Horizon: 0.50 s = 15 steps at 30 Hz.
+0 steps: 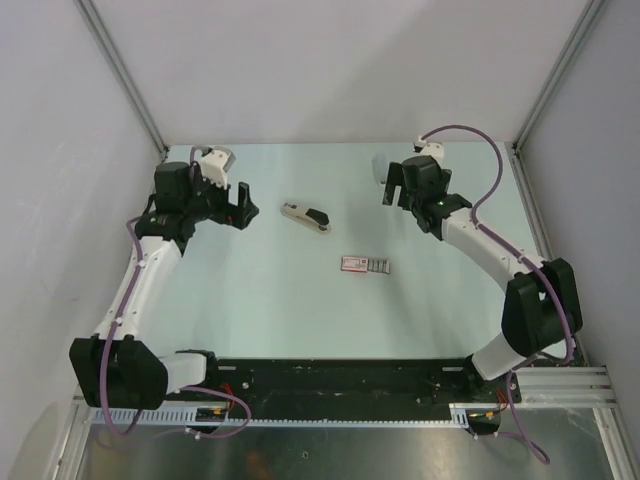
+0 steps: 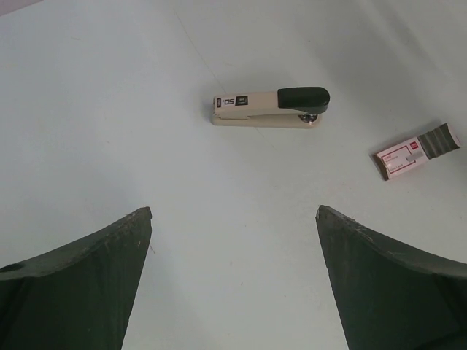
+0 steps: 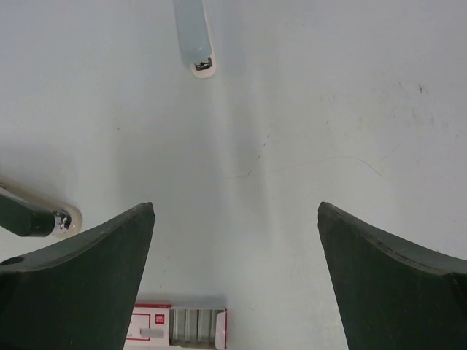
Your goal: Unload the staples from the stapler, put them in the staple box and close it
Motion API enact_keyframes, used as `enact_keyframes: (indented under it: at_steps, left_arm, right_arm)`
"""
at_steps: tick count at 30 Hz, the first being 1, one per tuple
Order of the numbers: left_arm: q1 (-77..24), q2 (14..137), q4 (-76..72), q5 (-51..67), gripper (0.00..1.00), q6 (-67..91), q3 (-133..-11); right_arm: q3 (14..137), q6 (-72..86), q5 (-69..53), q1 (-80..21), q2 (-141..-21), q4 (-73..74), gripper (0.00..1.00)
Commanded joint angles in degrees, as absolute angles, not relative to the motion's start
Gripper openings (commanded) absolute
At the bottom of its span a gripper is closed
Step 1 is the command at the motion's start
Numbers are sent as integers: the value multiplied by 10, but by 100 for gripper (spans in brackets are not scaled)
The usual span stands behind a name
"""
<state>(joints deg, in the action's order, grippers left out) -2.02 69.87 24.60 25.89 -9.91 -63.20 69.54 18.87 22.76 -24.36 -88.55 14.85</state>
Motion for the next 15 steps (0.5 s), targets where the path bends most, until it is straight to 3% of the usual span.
enact_keyframes:
  at_steps: [1,10,15]
  left_arm:
    - [-35,697,244,279,100,-87,-629]
    - [-38,719,245,284,99,-84,-637]
    - [-43,752,244,285,99,-82,-649]
  right_arm:
    - [715,186,225,-247,-915,88,99]
    - [716,180,255,-247,-994,-61,99]
    - [750,182,232,-240,-1054,-66,99]
